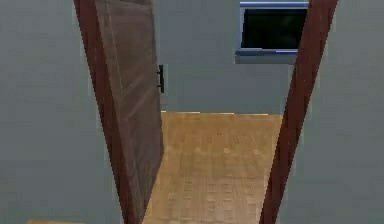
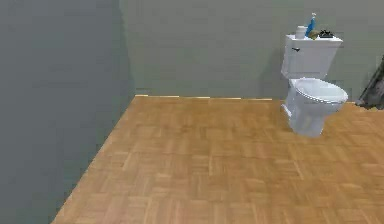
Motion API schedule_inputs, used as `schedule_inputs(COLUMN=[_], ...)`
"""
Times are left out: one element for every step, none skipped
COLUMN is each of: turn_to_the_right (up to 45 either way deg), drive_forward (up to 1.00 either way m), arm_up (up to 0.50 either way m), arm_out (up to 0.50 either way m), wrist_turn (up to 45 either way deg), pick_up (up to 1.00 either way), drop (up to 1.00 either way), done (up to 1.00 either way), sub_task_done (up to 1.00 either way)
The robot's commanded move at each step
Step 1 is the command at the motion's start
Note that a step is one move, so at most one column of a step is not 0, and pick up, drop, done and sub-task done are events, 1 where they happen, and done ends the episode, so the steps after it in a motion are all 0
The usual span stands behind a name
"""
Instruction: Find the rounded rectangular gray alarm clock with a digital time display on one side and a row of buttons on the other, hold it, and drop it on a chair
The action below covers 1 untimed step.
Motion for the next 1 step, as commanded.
schedule_inputs(turn_to_the_right=[0.0], drive_forward=[1.0], arm_up=[0.0], arm_out=[0.0], wrist_turn=[0.0], pick_up=[0.0], drop=[0.0], done=[0.0], sub_task_done=[0.0])
